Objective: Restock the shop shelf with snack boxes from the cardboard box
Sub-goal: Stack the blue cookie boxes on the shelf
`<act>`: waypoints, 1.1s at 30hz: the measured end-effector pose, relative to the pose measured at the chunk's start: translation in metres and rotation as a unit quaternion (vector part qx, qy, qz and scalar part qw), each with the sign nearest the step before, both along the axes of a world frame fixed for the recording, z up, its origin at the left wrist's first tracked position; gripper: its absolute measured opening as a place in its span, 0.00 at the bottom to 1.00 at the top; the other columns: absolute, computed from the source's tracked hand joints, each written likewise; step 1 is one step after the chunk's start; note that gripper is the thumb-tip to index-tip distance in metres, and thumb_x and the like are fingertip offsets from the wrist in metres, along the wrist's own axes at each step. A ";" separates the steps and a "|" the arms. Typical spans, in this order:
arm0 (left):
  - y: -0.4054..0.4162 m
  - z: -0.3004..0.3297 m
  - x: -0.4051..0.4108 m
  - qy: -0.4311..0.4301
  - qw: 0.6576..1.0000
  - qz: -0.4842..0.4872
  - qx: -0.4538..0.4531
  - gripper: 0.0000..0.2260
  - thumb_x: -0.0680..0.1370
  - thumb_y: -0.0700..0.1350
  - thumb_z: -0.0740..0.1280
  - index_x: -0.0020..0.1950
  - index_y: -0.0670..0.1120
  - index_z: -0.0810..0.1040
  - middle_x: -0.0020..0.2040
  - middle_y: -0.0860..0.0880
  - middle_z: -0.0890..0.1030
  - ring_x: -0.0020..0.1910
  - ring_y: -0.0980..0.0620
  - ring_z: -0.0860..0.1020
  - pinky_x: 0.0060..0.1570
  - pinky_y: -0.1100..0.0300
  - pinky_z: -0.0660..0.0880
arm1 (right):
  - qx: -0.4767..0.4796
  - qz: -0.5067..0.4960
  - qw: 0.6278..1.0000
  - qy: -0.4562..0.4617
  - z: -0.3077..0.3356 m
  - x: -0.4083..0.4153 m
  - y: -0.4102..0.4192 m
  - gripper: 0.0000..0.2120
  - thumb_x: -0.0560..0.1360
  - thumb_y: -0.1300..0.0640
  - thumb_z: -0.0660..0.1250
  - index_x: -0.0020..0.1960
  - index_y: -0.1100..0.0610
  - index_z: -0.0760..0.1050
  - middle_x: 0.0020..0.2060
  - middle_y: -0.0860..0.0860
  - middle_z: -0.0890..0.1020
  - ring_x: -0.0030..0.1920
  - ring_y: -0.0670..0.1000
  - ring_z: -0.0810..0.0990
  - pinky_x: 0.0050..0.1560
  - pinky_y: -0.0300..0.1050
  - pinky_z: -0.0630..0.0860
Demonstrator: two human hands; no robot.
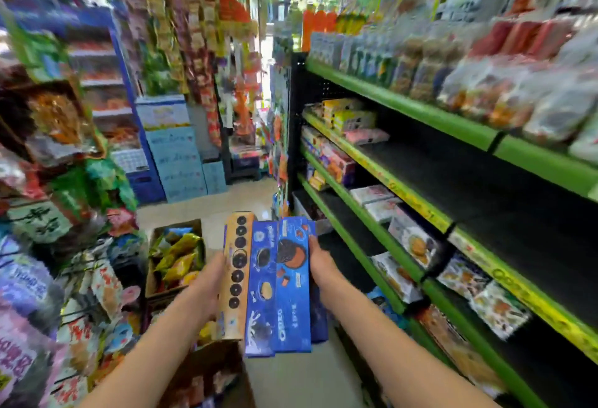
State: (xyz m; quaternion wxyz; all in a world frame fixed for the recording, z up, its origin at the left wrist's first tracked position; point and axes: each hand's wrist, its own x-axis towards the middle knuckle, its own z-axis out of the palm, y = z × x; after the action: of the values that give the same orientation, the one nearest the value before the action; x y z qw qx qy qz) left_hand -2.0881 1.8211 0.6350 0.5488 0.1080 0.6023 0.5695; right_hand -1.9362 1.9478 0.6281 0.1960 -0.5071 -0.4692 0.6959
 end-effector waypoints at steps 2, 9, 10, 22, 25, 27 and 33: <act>0.022 0.016 0.006 0.025 0.999 -0.013 -0.017 0.18 0.80 0.54 0.59 0.39 0.45 0.79 0.36 0.41 0.82 0.31 0.44 0.81 0.35 0.54 0.79 | 0.007 -0.011 1.000 -0.004 0.026 0.016 0.017 0.36 0.79 0.35 0.55 0.76 0.60 0.63 0.63 0.63 0.78 0.60 0.61 0.80 0.61 0.58 0.77; 0.114 0.076 0.050 0.013 0.989 -0.143 0.015 0.12 0.78 0.52 0.65 0.42 0.44 0.79 0.45 0.41 0.83 0.40 0.42 0.82 0.42 0.49 0.80 | 0.033 -0.053 0.998 -0.003 0.105 0.078 0.077 0.26 0.82 0.39 0.54 0.57 0.60 0.77 0.52 0.61 0.83 0.48 0.61 0.82 0.60 0.57 0.77; 0.127 0.081 0.055 0.008 0.989 -0.150 0.012 0.13 0.78 0.53 0.65 0.42 0.45 0.79 0.45 0.42 0.83 0.41 0.42 0.83 0.43 0.49 0.81 | 0.034 -0.066 0.997 -0.002 0.113 0.087 0.084 0.25 0.82 0.39 0.54 0.54 0.60 0.77 0.50 0.61 0.83 0.45 0.60 0.82 0.57 0.56 0.77; 0.242 0.113 0.136 0.028 0.971 -0.233 -0.045 0.22 0.80 0.56 0.61 0.32 0.44 0.78 0.39 0.44 0.85 0.36 0.44 0.85 0.36 0.53 0.81 | 0.029 -0.129 0.991 0.023 0.136 0.185 0.161 0.21 0.84 0.47 0.56 0.51 0.63 0.78 0.43 0.60 0.82 0.39 0.57 0.80 0.45 0.52 0.78; 0.263 0.113 0.147 0.044 0.969 -0.237 -0.058 0.19 0.81 0.54 0.61 0.34 0.45 0.76 0.38 0.45 0.84 0.35 0.45 0.84 0.36 0.55 0.81 | 0.025 -0.131 0.991 0.026 0.130 0.200 0.178 0.19 0.84 0.50 0.58 0.43 0.62 0.77 0.36 0.59 0.82 0.36 0.56 0.80 0.39 0.50 0.77; 0.276 0.114 0.153 0.064 0.965 -0.244 -0.063 0.18 0.82 0.53 0.60 0.35 0.46 0.75 0.38 0.46 0.84 0.35 0.46 0.84 0.36 0.57 0.80 | 0.021 -0.122 0.992 0.031 0.125 0.207 0.188 0.18 0.83 0.52 0.60 0.41 0.62 0.77 0.30 0.56 0.83 0.32 0.54 0.81 0.35 0.47 0.79; 0.310 0.127 0.165 0.116 0.955 -0.255 -0.096 0.20 0.81 0.57 0.58 0.35 0.48 0.73 0.39 0.48 0.82 0.38 0.47 0.83 0.49 0.55 0.78 | 0.019 -0.130 0.989 0.061 0.116 0.228 0.225 0.17 0.82 0.52 0.62 0.40 0.62 0.76 0.27 0.56 0.82 0.32 0.55 0.81 0.41 0.50 0.77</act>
State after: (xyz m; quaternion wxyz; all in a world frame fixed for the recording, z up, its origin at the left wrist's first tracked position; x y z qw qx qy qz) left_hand -1.9228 2.1315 0.7623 0.6098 0.2706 0.6662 0.3334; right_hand -1.7085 2.1732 0.7444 0.3230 -0.5165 -0.3991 0.6853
